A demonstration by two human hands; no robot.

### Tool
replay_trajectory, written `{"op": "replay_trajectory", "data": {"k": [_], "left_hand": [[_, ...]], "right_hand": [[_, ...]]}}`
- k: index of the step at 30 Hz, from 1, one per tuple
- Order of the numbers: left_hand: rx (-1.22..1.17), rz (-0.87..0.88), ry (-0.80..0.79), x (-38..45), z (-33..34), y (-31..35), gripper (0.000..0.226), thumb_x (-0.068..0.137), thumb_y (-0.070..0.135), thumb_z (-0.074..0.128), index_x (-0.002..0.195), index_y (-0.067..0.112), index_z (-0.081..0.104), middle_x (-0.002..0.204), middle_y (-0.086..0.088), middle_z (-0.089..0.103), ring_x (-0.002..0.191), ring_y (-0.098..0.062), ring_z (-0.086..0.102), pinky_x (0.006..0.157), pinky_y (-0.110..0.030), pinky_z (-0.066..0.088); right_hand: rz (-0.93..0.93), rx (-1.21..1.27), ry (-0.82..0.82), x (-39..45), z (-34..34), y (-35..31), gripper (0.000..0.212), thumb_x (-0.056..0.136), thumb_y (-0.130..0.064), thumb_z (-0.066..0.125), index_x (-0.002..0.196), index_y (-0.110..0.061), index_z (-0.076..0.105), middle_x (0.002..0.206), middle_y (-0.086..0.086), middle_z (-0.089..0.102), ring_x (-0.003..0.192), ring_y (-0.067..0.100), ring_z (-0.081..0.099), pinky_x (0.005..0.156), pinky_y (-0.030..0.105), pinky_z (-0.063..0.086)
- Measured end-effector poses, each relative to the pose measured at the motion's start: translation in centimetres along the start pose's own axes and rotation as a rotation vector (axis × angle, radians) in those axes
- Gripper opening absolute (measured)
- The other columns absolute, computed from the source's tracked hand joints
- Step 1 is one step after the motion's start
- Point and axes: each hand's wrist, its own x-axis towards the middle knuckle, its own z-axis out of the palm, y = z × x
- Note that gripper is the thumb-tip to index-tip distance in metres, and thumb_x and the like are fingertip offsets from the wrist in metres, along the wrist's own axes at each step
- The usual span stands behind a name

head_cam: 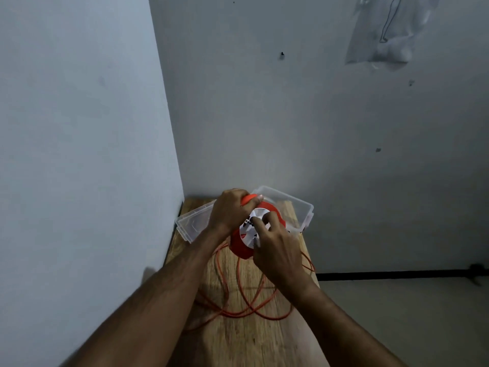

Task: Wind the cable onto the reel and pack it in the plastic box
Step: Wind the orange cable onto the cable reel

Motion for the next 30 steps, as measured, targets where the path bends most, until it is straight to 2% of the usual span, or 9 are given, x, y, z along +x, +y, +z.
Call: {"op": "replay_trajectory", "data": {"k": [4,10,14,17,19,23,25,27,30], "left_hand": [[0.004,0.006,-0.003,0.0,0.4,0.3,0.048,0.09,0.057,0.058,0.069,0.014,0.066,0.068,0.002,0.064,0.062,-0.014,0.058,0.06,-0.027,0.043],[0.0,0.006,-0.004,-0.4,0.8,1.0,0.045,0.09,0.053,0.063,0.063,0.018,0.057,0.064,0.002,0.057,0.061,-0.017,0.055,0.058,-0.03,0.043],[0.018,0.011,0.007,-0.5,0.6,0.6,0.047,0.09,0.056,0.061,0.065,0.015,0.06,0.065,0.002,0.059,0.061,-0.017,0.056,0.059,-0.033,0.047],[0.054,0.019,0.01,-0.4,0.4,0.4,0.049,0.089,0.057,0.06,0.067,0.013,0.063,0.068,0.0,0.064,0.064,-0.019,0.059,0.06,-0.034,0.048],[0.058,0.028,0.022,-0.6,0.4,0.6,0.047,0.09,0.057,0.06,0.068,0.015,0.064,0.069,0.001,0.063,0.065,-0.017,0.059,0.061,-0.031,0.046],[0.048,0.001,0.049,-1.0,0.9,1.3,0.042,0.091,0.053,0.062,0.077,0.014,0.067,0.078,-0.001,0.067,0.068,-0.013,0.058,0.061,-0.025,0.041],[0.079,0.024,0.052,-1.1,1.0,1.5,0.04,0.091,0.052,0.063,0.076,0.015,0.065,0.077,-0.002,0.065,0.067,-0.014,0.055,0.062,-0.026,0.036],[0.094,0.048,0.034,-1.2,1.1,1.6,0.041,0.091,0.054,0.062,0.076,0.016,0.065,0.075,-0.001,0.065,0.066,-0.015,0.053,0.061,-0.027,0.036],[0.079,0.053,0.033,-1.5,1.2,1.6,0.042,0.091,0.054,0.062,0.078,0.015,0.067,0.076,-0.002,0.067,0.066,-0.015,0.056,0.061,-0.027,0.038]], "right_hand": [[0.138,0.025,-0.085,0.0,0.4,-0.1,0.059,0.085,-0.042,0.071,0.134,-0.017,0.051,0.123,0.008,0.057,0.081,0.015,0.063,0.058,0.015,0.037],[0.238,0.06,-0.115,1.2,0.5,-0.6,0.068,0.073,-0.067,0.048,0.122,-0.019,0.053,0.114,0.003,0.055,0.077,0.009,0.048,0.058,0.017,0.033],[0.264,0.168,-0.093,1.9,1.2,0.0,0.054,0.073,-0.043,0.075,0.118,-0.02,0.054,0.109,0.001,0.061,0.085,0.016,0.062,0.066,0.02,0.045],[0.342,0.349,-0.036,1.8,1.4,0.0,0.048,0.071,-0.036,0.084,0.107,-0.023,0.056,0.094,-0.011,0.062,0.077,0.003,0.058,0.065,0.006,0.04],[0.541,0.499,0.025,1.8,1.5,-0.4,0.049,0.071,-0.043,0.086,0.104,-0.023,0.057,0.09,-0.013,0.061,0.078,0.0,0.06,0.064,0.009,0.045],[1.09,0.735,0.067,2.3,3.0,-0.9,0.065,0.063,-0.069,0.082,0.092,-0.015,0.062,0.088,-0.002,0.072,0.078,0.013,0.07,0.071,0.035,0.062],[1.382,1.044,0.078,2.8,3.8,-1.1,0.064,0.061,-0.058,0.09,0.097,-0.016,0.06,0.092,-0.001,0.07,0.081,0.017,0.069,0.072,0.037,0.063],[1.652,1.439,0.177,3.4,4.8,-0.9,0.084,0.054,-0.05,0.096,0.118,-0.021,0.051,0.111,0.005,0.066,0.092,0.022,0.068,0.066,0.036,0.062],[1.828,1.645,0.28,4.1,4.8,-0.4,0.078,0.077,-0.032,0.087,0.139,-0.015,0.041,0.109,0.013,0.064,0.082,0.026,0.069,0.049,0.03,0.055]]}}
